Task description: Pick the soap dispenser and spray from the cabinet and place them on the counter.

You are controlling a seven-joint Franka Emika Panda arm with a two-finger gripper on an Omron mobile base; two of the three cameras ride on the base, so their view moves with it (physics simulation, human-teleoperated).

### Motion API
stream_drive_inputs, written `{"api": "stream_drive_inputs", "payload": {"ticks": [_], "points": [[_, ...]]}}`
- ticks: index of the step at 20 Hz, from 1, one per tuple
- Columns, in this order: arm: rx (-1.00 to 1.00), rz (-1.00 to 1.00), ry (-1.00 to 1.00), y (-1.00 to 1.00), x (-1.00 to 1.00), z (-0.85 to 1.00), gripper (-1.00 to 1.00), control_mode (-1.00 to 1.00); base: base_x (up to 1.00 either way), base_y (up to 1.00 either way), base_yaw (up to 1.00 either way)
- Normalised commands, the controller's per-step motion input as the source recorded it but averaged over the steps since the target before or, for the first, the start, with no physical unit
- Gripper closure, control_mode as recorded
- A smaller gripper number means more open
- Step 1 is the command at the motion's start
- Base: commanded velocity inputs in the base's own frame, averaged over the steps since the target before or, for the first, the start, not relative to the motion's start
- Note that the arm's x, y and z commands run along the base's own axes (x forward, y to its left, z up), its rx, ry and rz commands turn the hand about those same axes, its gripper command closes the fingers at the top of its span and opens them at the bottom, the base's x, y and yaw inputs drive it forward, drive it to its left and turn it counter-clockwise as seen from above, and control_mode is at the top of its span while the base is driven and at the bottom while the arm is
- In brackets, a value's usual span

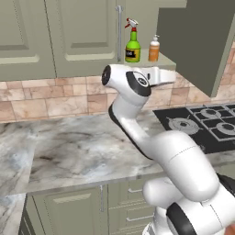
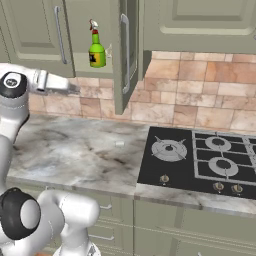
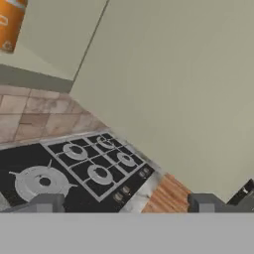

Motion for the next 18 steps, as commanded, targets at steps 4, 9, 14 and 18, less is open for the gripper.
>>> {"api": "stream_drive_inputs", "payload": {"ticks": [4,9,14,18], "points": [[0.28,0.15,-0.21,0.12,0.00,0.21,-1.00,-1.00,0.00,0.00,0.00],[0.27,0.14,-0.27,0.19,0.03,0.19,-1.00,-1.00,0.00,0.00,0.00],[0.26,0.13,-0.32,0.18,0.10,0.17,-1.00,-1.00,0.00,0.00,0.00],[0.23,0.15,-0.35,0.16,0.00,0.04,-1.00,-1.00,0.00,0.00,0.00]]}}
